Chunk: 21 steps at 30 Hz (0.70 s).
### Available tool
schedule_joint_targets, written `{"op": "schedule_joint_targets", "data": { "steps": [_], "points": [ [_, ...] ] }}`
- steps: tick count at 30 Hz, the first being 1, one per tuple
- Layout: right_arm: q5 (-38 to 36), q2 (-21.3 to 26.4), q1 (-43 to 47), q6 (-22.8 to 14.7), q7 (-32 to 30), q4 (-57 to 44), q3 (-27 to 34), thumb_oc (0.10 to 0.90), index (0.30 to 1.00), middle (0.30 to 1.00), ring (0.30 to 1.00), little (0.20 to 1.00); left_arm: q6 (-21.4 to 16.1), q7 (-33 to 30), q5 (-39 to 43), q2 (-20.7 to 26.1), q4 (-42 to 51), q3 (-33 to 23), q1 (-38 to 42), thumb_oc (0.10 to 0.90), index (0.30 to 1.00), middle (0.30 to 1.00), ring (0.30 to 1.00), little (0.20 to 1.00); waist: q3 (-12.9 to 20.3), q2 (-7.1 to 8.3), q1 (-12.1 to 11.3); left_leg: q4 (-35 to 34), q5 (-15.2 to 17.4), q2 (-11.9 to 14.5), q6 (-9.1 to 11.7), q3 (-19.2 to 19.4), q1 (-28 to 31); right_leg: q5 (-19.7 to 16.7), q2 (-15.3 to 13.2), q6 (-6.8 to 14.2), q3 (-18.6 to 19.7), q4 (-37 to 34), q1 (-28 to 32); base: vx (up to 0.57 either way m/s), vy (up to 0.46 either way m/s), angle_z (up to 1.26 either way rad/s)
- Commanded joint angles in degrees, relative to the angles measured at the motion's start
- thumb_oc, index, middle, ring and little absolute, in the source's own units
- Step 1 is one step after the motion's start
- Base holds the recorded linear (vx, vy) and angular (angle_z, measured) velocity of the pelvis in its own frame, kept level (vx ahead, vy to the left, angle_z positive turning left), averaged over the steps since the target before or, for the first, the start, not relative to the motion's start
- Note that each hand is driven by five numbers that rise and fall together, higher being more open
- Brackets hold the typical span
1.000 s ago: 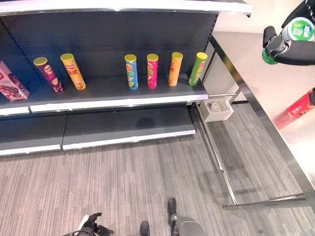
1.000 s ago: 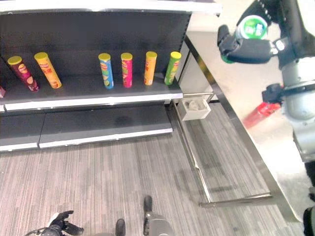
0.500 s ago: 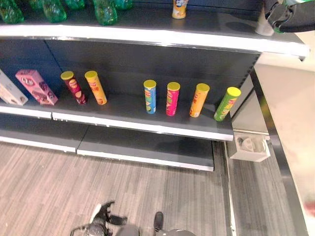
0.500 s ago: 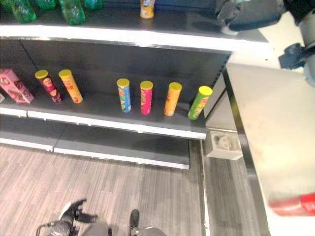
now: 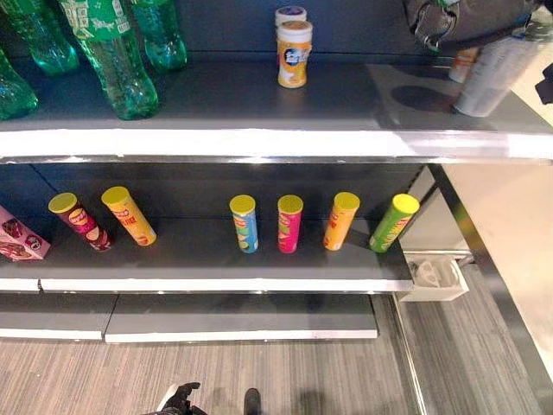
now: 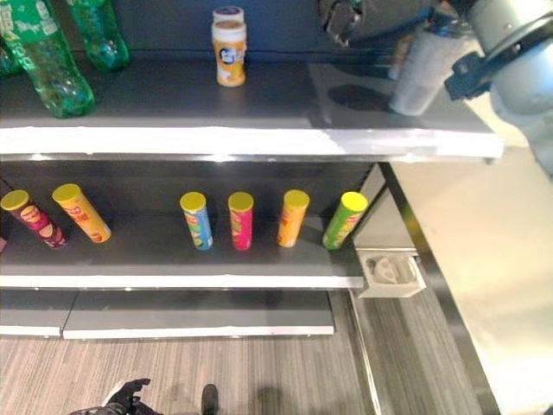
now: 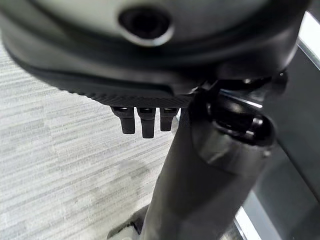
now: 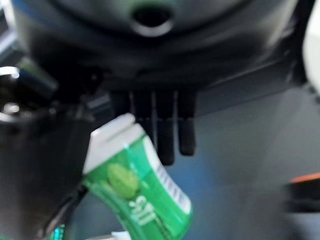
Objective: Put the goods on the table back onto the shelves and tidy them up.
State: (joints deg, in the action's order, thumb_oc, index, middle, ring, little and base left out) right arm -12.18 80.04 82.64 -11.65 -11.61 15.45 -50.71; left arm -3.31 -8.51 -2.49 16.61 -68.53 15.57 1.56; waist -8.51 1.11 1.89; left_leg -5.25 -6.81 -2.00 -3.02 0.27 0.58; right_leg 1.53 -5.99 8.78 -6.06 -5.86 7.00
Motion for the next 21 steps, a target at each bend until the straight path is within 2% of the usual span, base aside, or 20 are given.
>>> {"op": "schedule_joint_targets", "data": {
  "steps": [1, 9, 12, 13, 14, 16, 21],
  "points": [
    [-0.5, -0.3, 7.6, -0.2, -3.9, 4.9, 2.7, 0.400, 0.300, 0.300, 0.300, 0.300, -0.5, -1.9, -1.1, 3.6, 0.6, 0.6, -4.1, 0.800, 0.900, 0.900, 0.900, 0.900, 4.5, 4.34, -3.9, 0.3, 5.8, 7.7, 9.2, 4.9, 3.2, -2.4, -1.4, 0.2, 1.4, 0.9, -0.9, 0.02, 0.051, 0.22],
    [-0.9, -2.6, 7.5, 0.4, -3.3, 5.5, 2.1, 0.400, 0.300, 0.300, 0.300, 0.300, -0.6, -2.3, -0.2, 3.0, 1.5, 1.0, -3.6, 0.800, 0.900, 0.900, 0.900, 0.900, 4.9, 4.73, -4.0, 0.3, 6.7, 7.1, 8.7, 5.7, 4.0, -2.7, -2.2, 1.0, 1.6, 0.9, -0.9, 0.01, 0.028, -0.05],
    [-5.1, -4.6, 6.8, -0.7, -2.0, 5.8, 2.9, 0.400, 0.300, 0.300, 0.300, 0.300, -0.7, -2.1, -0.3, 2.8, 1.2, 1.5, -3.7, 0.800, 0.900, 0.900, 0.900, 0.900, 5.1, 4.93, -4.2, 0.3, 7.0, 7.0, 8.6, 5.8, 4.4, -2.7, -2.4, 1.1, 1.5, 0.9, -0.8, 0.01, 0.007, -0.06],
    [-8.5, -5.7, 5.9, -1.3, -0.5, 5.5, 3.6, 0.400, 0.300, 0.300, 0.300, 0.300, -0.6, -1.9, -0.2, 2.7, 1.1, 1.5, -3.8, 0.800, 0.900, 0.900, 0.900, 0.900, 5.0, 5.00, -4.3, 0.3, 7.1, 7.0, 8.5, 5.9, 4.6, -2.7, -2.5, 1.1, 1.5, 0.9, -0.6, 0.02, 0.006, -0.17],
    [-8.5, -5.7, 5.7, -1.3, -0.5, 5.5, 3.8, 0.400, 0.300, 0.300, 0.300, 0.300, -0.6, -1.9, -0.2, 2.8, 1.1, 1.5, -3.8, 0.800, 0.900, 0.900, 0.900, 0.900, 5.0, 5.05, -4.3, 0.3, 7.1, 7.0, 8.5, 5.9, 4.6, -2.7, -2.5, 1.1, 1.5, 0.9, -0.6, 0.01, 0.006, -0.18],
    [-14.0, -7.0, 3.5, -2.2, 1.3, 4.6, 5.8, 0.400, 0.300, 0.300, 0.300, 0.300, -0.6, -1.5, 0.0, 2.5, 1.0, 1.6, -4.2, 0.800, 0.900, 0.900, 0.900, 0.900, 5.1, 5.04, -4.4, 0.3, 7.1, 7.0, 8.5, 6.0, 4.8, -2.7, -2.6, 1.2, 1.4, 0.9, -0.5, 0.01, 0.004, -0.04],
    [-19.1, -8.8, 1.7, -2.7, 3.4, 5.0, 7.1, 0.400, 0.300, 0.300, 0.300, 0.300, -0.5, -1.0, 0.7, 2.6, 1.0, 1.7, -4.6, 0.800, 0.900, 0.900, 0.900, 0.900, 5.0, 5.31, -4.7, 0.3, 7.4, 6.9, 8.5, 5.9, 5.1, -2.6, -2.8, 1.3, 1.2, 0.9, -0.2, 0.00, 0.000, 0.00]
  ]
}}
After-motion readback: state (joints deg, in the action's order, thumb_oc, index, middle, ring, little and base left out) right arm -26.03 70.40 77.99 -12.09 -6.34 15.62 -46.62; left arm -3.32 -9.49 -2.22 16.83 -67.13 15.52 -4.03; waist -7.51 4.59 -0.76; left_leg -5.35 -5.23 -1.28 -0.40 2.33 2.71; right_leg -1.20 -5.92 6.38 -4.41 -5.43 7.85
